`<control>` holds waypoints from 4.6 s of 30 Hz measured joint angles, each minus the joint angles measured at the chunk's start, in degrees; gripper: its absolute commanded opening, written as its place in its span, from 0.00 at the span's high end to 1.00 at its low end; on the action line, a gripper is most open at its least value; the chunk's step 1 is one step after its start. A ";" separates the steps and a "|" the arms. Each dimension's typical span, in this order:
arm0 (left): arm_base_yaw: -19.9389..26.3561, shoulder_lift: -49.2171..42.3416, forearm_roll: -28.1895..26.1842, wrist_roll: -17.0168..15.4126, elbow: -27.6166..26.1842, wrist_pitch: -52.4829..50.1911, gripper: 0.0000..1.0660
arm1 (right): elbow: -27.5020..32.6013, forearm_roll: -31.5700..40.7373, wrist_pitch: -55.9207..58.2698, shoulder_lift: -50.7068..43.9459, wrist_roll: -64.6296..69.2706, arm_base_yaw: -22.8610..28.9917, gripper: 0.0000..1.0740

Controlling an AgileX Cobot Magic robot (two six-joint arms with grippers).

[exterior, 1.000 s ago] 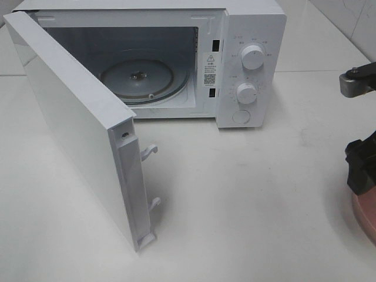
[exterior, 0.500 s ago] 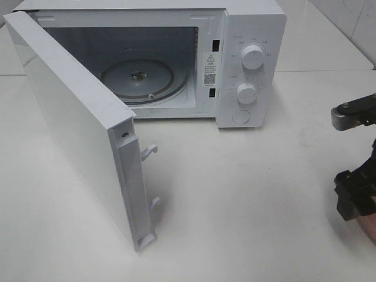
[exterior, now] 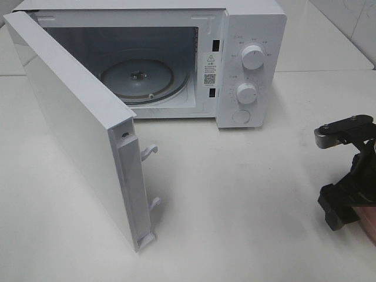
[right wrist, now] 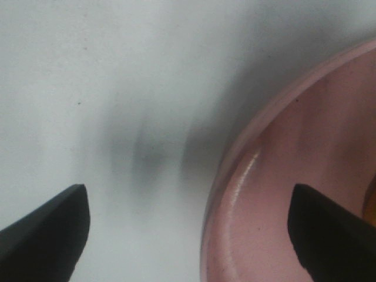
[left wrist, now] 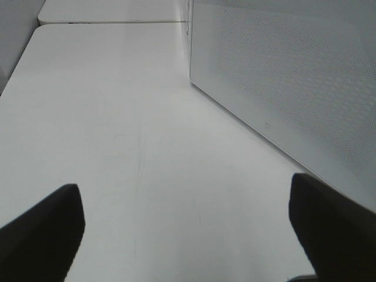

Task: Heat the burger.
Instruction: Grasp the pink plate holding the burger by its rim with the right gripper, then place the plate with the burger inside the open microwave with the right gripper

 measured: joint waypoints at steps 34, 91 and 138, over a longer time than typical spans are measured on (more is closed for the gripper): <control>0.00 0.00 0.00 0.00 0.00 0.00 0.19 | -0.29 -4.70 -6.19 7.91 1.66 -5.16 0.78; 0.00 0.00 0.00 0.00 0.00 0.00 0.19 | -0.06 -25.38 13.46 0.74 28.19 12.78 1.00; 0.00 0.00 0.00 0.17 0.00 0.00 0.19 | 0.00 -24.52 25.44 -10.54 23.20 46.70 1.00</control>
